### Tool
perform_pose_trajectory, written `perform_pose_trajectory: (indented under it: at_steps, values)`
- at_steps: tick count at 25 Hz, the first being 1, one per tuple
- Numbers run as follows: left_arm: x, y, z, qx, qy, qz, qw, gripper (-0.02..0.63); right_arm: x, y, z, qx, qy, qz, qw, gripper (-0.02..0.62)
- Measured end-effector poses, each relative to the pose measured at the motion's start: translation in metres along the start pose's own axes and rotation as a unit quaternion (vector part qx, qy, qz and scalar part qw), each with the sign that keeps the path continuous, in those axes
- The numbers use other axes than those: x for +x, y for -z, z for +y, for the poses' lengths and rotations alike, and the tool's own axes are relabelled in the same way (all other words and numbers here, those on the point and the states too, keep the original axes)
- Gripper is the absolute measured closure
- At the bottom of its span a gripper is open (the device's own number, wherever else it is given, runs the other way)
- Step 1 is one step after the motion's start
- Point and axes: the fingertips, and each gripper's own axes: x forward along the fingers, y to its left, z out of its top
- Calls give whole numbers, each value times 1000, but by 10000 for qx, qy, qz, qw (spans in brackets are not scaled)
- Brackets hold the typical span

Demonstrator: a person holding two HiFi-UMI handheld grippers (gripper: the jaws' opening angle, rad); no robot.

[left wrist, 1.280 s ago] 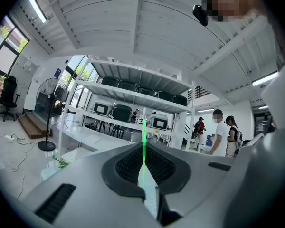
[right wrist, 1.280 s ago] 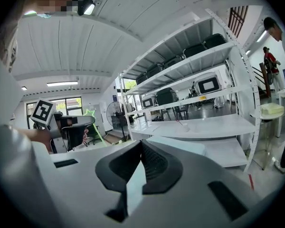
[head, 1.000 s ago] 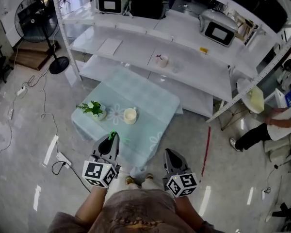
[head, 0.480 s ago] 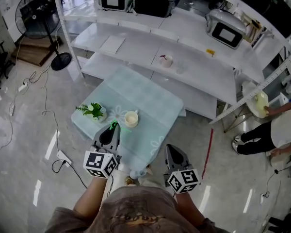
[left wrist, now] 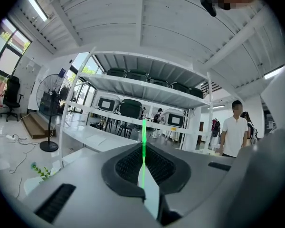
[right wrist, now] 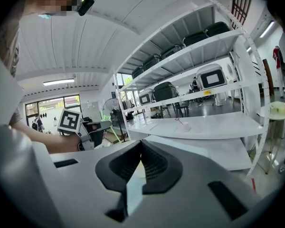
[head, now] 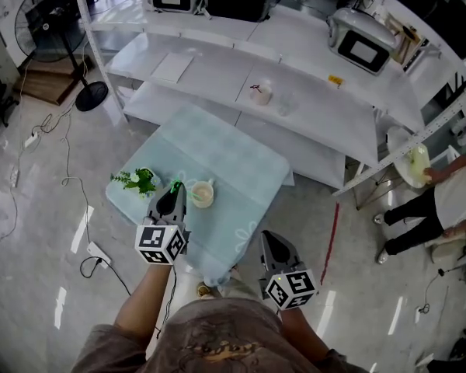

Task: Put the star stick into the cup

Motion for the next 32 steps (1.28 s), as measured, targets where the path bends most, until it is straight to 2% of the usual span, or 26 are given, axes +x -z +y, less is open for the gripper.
perform_pose_trajectory:
  at_steps: [9,23,32]
  values:
    - [44,49,16,-156,-40,248,9996,575,11,7,-17,80,95,133,9998,597]
    - [74,116,48,-772,-372,735,9936,575,29,15,-39,156,257,295,9991,597]
    - [79,136,71,-1474,-620,741,9843,575,42,22,-43,178,228,443,9986,595]
